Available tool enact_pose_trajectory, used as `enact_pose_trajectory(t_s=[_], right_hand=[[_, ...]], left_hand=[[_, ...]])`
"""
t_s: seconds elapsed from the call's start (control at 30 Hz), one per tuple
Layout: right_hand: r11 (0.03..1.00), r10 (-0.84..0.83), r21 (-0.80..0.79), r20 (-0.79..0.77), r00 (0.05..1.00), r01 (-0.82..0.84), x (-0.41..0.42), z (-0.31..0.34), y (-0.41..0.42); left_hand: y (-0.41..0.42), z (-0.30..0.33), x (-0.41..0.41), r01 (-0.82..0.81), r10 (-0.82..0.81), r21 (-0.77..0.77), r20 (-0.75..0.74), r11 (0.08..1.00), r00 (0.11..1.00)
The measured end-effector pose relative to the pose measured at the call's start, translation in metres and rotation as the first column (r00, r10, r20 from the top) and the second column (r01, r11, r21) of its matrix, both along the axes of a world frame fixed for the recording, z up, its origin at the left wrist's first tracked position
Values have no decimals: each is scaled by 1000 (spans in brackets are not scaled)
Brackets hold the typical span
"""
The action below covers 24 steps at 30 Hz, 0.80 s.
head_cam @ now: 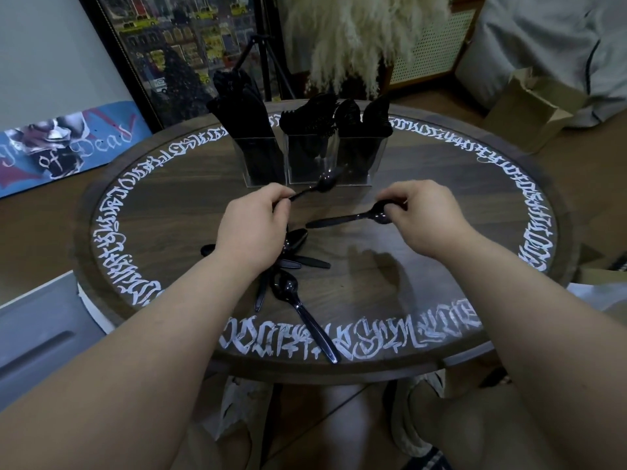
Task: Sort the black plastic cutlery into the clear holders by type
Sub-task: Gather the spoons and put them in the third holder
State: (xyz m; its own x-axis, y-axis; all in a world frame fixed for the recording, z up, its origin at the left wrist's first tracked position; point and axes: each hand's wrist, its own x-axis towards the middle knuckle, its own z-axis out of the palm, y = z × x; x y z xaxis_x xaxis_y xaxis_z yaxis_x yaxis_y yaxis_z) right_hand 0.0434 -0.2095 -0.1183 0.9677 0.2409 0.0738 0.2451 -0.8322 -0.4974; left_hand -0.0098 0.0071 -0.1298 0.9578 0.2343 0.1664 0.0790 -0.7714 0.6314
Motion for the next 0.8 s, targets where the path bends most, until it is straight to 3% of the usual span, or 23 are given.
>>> enact_pose_trajectory(t_s=[0.1, 0.2, 0.3, 0.37, 0.57, 0.8], right_hand=[[938, -27, 333, -209, 977, 97, -6, 2, 6], [848, -52, 486, -322, 945, 212, -8, 0, 16], [681, -63, 650, -407, 911, 337, -7, 2, 23], [618, -60, 690, -437, 897, 377, -5, 1, 25], [551, 17, 753, -442, 897, 361, -7, 1, 34], [579, 53, 779, -327, 943, 238, -9, 4, 36]], left_hand=[[-7, 5, 1, 9, -8, -33, 23, 999, 1000], [-13, 4, -1, 101, -101, -51, 8, 994, 995], [-12, 2, -4, 152, -153, -41, -27, 988, 988], [-9, 2, -6, 137, -138, -37, -46, 990, 989], [-3, 2, -6, 97, -101, -49, -72, 994, 992], [1, 1, -3, 159, -174, -112, -142, 981, 975]])
